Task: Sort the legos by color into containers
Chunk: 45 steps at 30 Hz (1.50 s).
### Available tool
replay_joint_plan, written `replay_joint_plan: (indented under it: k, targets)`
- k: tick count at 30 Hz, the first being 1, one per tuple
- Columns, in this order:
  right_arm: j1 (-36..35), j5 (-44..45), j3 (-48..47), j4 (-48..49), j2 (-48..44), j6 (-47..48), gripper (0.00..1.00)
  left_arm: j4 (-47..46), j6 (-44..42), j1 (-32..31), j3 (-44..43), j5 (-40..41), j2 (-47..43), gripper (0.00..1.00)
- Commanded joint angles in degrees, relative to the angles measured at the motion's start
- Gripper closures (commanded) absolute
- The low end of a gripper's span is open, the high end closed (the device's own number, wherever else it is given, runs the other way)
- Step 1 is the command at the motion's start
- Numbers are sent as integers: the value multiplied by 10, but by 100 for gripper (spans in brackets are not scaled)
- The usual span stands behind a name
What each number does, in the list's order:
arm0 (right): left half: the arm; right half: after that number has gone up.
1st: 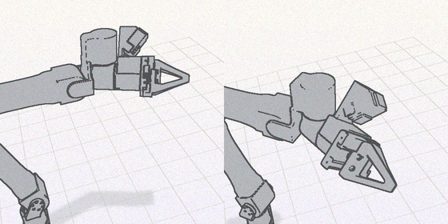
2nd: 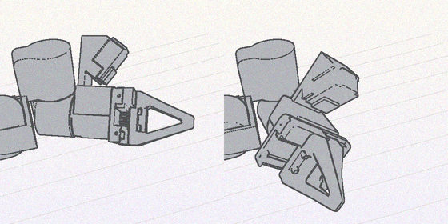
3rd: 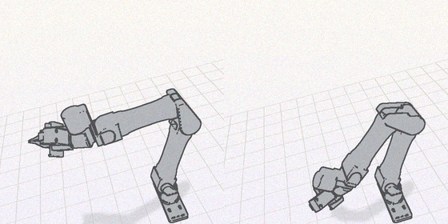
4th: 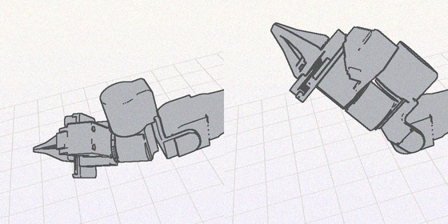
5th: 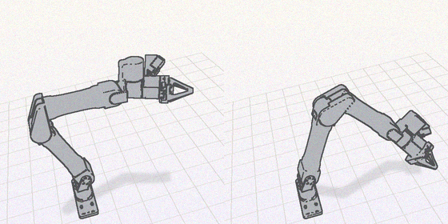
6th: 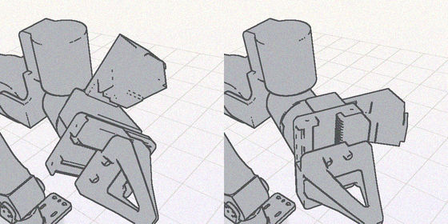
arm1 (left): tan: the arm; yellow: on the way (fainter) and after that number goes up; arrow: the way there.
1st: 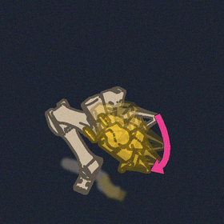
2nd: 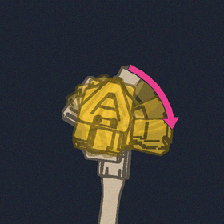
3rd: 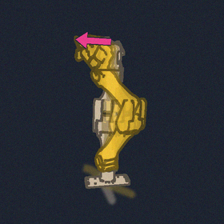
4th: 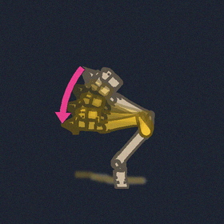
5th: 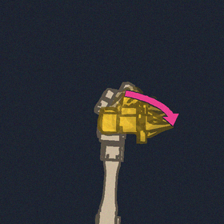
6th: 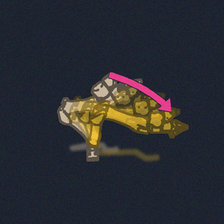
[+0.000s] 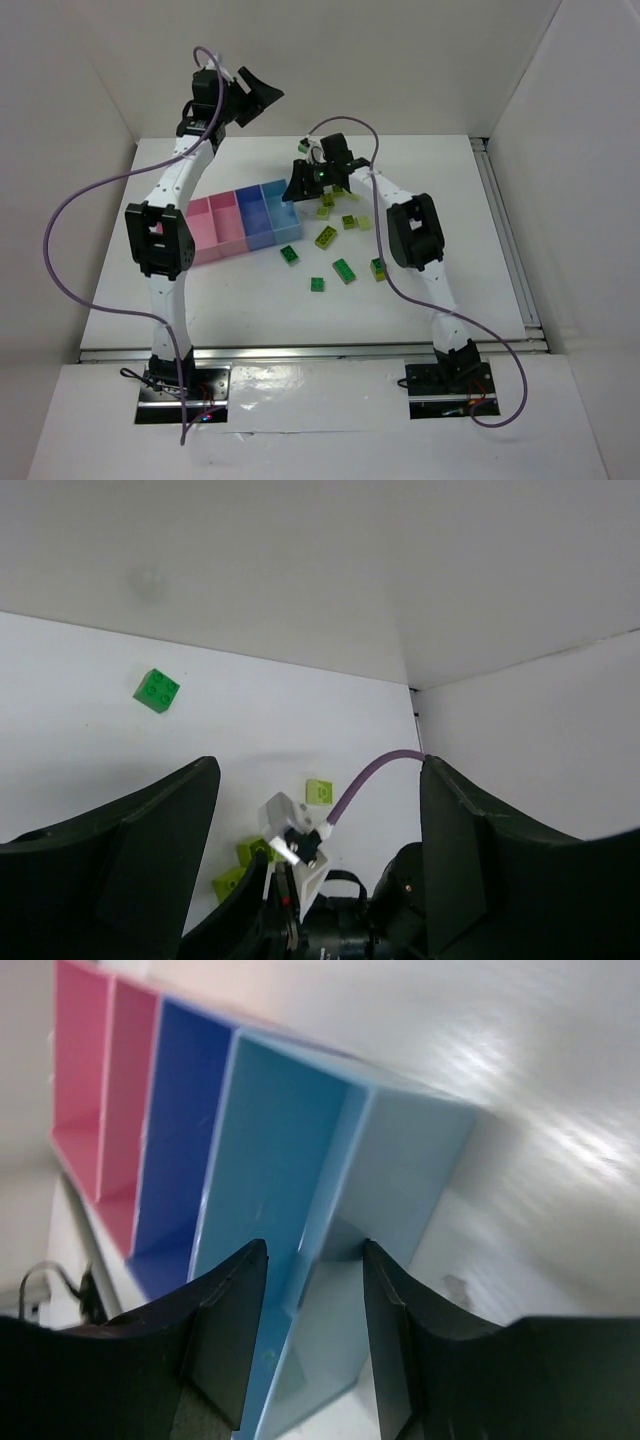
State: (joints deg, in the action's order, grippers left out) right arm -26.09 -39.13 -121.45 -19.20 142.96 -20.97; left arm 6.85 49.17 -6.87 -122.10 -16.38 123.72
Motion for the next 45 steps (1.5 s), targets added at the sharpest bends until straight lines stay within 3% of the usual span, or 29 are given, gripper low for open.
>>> replay_joint_plan:
  k: [1, 2, 5, 7, 11, 16, 27, 32, 45]
  targets:
    - [-19, -111, 11, 14, -18, 33, 50, 24, -19, 3, -46, -10, 28, 16]
    - [-19, -111, 11, 6, -33, 42, 50, 24, -19, 3, -53, -10, 36, 16]
    - [2, -58, 66, 16, -85, 42, 37, 33, -19, 3, -74, -5, 71, 16]
    - [23, -22, 136, 63, -125, 29, 23, 24, -5, 3, -80, -5, 99, 16]
    - [74, 106, 237, 135, -232, 9, 12, -26, 44, -2, -116, 9, 167, 16]
    - [102, 185, 243, 96, -286, 8, 11, -97, 123, -8, -199, 42, 259, 16]
    - [140, 183, 276, 91, -316, 14, 11, -243, 242, -44, -250, 208, 391, 18]
    - [151, 164, 269, 91, -297, 14, 11, -262, 276, -49, -263, 240, 425, 22]
    - [156, 145, 235, 75, -262, 14, 11, -293, 325, -60, -263, 275, 470, 22]
